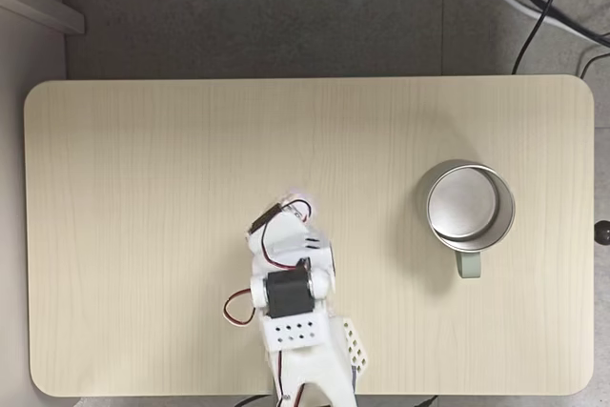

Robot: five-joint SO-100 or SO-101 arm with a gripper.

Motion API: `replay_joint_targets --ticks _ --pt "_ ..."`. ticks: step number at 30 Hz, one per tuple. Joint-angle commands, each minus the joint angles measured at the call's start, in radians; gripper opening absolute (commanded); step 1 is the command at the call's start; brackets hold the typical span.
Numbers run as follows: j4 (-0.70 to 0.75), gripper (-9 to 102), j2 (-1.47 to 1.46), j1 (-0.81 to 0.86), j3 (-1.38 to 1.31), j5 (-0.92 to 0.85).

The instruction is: Grasp a dressing and put it in the cup.

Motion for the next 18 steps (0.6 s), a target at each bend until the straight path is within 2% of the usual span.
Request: replay_joint_targets --ticks 1,11,18 --pt "0.006 0 -0.006 0.115 0.084 0.009" --pt "-0.084 0 0.137 0.569 0.290 0.074" --pt "-0.147 0 0.293 0.770 0.374 0.140"
